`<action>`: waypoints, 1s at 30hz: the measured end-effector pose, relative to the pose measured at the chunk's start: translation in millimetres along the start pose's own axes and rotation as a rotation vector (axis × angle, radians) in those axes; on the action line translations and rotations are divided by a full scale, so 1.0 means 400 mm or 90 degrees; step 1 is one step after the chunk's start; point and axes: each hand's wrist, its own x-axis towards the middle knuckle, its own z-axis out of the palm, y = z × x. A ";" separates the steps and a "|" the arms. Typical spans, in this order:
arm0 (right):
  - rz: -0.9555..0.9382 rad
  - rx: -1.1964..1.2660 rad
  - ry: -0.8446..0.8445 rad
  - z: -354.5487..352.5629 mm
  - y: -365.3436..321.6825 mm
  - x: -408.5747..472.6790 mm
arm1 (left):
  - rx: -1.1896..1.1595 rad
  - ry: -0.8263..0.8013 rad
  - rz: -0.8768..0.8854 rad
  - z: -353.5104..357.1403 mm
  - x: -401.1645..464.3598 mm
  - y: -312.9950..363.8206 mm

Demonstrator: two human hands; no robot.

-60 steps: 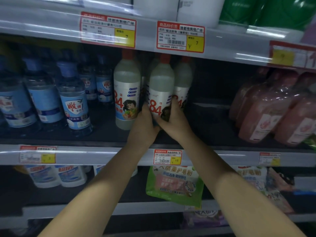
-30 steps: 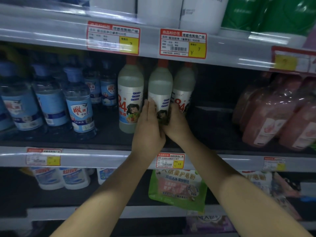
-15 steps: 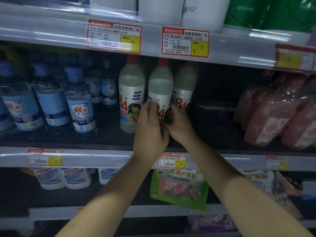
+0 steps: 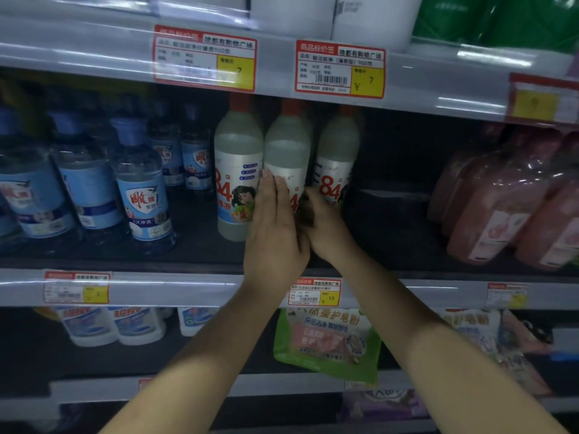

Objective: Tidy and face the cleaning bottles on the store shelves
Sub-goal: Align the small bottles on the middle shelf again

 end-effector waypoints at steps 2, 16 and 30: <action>0.006 0.015 -0.004 -0.001 -0.003 -0.001 | 0.013 -0.001 -0.002 -0.001 0.000 0.001; -0.045 -0.067 -0.009 -0.006 -0.003 -0.010 | 0.002 0.003 -0.016 -0.011 0.000 0.013; -0.056 -0.116 0.162 -0.020 -0.005 -0.014 | 0.036 -0.022 0.127 -0.011 0.001 -0.004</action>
